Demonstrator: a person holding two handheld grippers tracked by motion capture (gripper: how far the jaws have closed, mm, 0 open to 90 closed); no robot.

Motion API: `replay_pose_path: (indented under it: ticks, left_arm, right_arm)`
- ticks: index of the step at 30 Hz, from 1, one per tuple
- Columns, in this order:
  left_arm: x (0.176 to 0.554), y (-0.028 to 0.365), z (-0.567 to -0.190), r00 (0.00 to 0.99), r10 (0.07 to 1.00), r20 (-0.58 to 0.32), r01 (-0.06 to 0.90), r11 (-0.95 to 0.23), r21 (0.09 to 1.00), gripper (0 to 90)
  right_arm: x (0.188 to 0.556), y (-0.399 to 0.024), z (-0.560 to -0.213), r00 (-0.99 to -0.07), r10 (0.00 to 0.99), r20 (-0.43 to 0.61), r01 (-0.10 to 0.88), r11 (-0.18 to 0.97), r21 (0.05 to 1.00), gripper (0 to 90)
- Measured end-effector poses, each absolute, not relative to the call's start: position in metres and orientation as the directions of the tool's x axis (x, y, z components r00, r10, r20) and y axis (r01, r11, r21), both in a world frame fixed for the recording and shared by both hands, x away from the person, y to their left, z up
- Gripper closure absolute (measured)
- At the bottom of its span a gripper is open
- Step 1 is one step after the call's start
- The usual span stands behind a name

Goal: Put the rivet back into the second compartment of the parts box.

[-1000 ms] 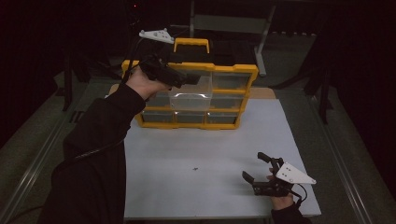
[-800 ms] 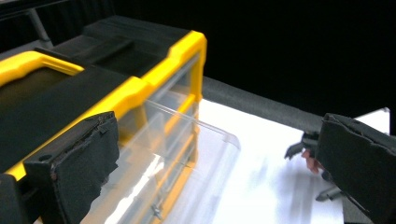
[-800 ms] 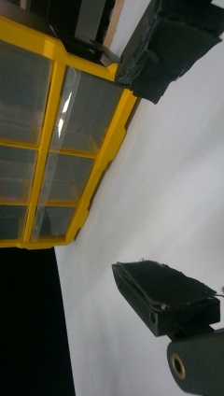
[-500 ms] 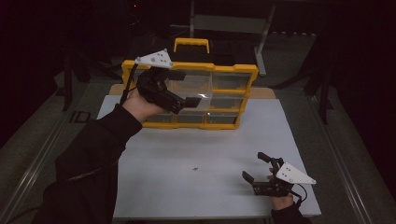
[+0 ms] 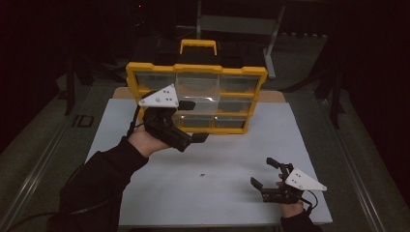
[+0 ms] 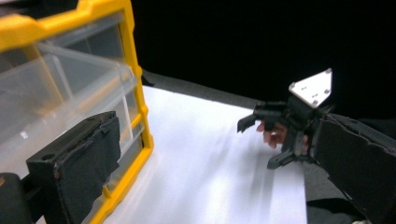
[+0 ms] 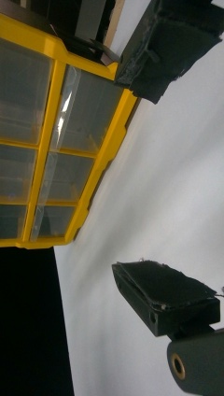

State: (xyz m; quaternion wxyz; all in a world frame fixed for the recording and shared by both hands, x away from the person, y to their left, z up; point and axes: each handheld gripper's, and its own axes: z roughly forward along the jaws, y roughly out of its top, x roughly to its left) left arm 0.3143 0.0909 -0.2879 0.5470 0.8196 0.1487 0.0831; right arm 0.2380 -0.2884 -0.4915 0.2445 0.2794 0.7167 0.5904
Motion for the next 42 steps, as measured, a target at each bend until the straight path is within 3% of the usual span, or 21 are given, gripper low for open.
replay_pose_path:
  ticks: [23, 42]
  left_arm:
    - [0.306, 0.065, -0.387, 0.961, 0.272, -0.052, 0.175, -0.45, 0.876, 0.6]
    - [0.321, 0.063, -0.465, 0.937, 0.327, -0.121, 0.29, -0.538, 0.792, 14.8]
  right_arm:
    - [0.238, -0.289, -0.492, -0.724, 0.69, -0.014, 0.117, 0.142, 0.983, 9.4]
    - [0.239, -0.288, -0.492, -0.727, 0.686, -0.015, 0.116, 0.145, 0.983, 9.4]
